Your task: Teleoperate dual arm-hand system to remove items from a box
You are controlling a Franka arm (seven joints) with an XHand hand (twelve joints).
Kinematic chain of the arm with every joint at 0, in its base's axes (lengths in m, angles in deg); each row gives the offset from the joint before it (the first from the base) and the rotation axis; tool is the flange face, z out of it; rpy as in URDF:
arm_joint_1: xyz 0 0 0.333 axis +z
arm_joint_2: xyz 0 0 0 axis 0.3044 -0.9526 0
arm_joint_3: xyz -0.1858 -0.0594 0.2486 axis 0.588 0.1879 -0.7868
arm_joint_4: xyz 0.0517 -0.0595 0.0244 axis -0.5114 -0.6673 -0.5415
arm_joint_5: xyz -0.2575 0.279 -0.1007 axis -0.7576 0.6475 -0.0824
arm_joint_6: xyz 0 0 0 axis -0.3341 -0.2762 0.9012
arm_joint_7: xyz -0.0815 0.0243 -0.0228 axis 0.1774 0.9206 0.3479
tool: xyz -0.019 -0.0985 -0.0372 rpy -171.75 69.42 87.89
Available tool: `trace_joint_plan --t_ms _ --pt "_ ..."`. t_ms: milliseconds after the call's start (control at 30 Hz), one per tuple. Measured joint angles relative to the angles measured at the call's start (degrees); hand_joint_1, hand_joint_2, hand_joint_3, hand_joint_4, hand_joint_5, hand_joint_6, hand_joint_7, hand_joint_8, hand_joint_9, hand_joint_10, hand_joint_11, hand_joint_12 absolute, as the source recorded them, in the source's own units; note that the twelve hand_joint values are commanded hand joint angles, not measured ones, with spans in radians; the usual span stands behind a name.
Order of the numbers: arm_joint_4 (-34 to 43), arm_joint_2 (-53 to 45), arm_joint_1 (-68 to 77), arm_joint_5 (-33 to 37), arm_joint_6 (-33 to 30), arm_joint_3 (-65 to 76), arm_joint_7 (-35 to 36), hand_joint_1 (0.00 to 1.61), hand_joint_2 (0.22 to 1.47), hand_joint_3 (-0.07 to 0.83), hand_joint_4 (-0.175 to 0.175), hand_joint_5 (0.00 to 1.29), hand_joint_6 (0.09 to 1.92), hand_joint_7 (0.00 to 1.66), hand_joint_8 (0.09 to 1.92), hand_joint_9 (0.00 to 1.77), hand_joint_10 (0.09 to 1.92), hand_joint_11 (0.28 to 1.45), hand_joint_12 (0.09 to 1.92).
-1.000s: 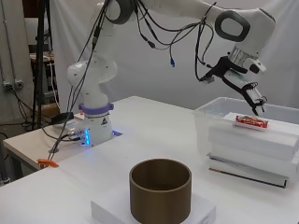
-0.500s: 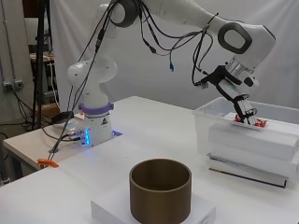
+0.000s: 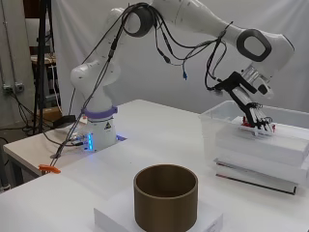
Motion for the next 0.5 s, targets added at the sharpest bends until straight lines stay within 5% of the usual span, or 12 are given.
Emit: trace_joint_plan --t_ms 67,100,167,233,433,500 --pt "1.77 -2.09 0.39 0.19 0.75 0.24 -0.07 0.00 0.86 -0.001 0.107 0.06 0.09 0.05 0.09 0.19 0.09 0.40 0.09" --pt "2.03 -2.44 0.46 0.73 0.75 0.36 -0.06 0.45 0.95 -0.003 0.026 0.35 0.38 0.46 0.29 0.60 0.13 0.53 0.21" --pt "1.20 -1.85 0.66 1.36 -0.18 0.20 -0.02 0.92 1.08 0.004 0.108 0.75 1.19 0.97 1.32 1.17 1.24 0.83 1.18" --pt "-3.20 1.37 0.60 1.29 -4.51 0.59 0.34 1.05 1.14 0.011 0.158 0.84 1.73 1.12 1.78 1.35 1.75 0.98 1.63" --pt "-22.60 12.19 0.10 3.56 -28.86 2.18 2.01 1.07 1.19 0.015 0.175 0.86 1.92 1.22 1.92 1.44 1.92 1.08 1.78" --pt "-23.22 12.83 0.06 3.92 -29.74 2.45 2.39 1.01 1.20 0.018 0.175 0.82 1.71 1.23 1.92 1.45 1.92 1.08 1.79"
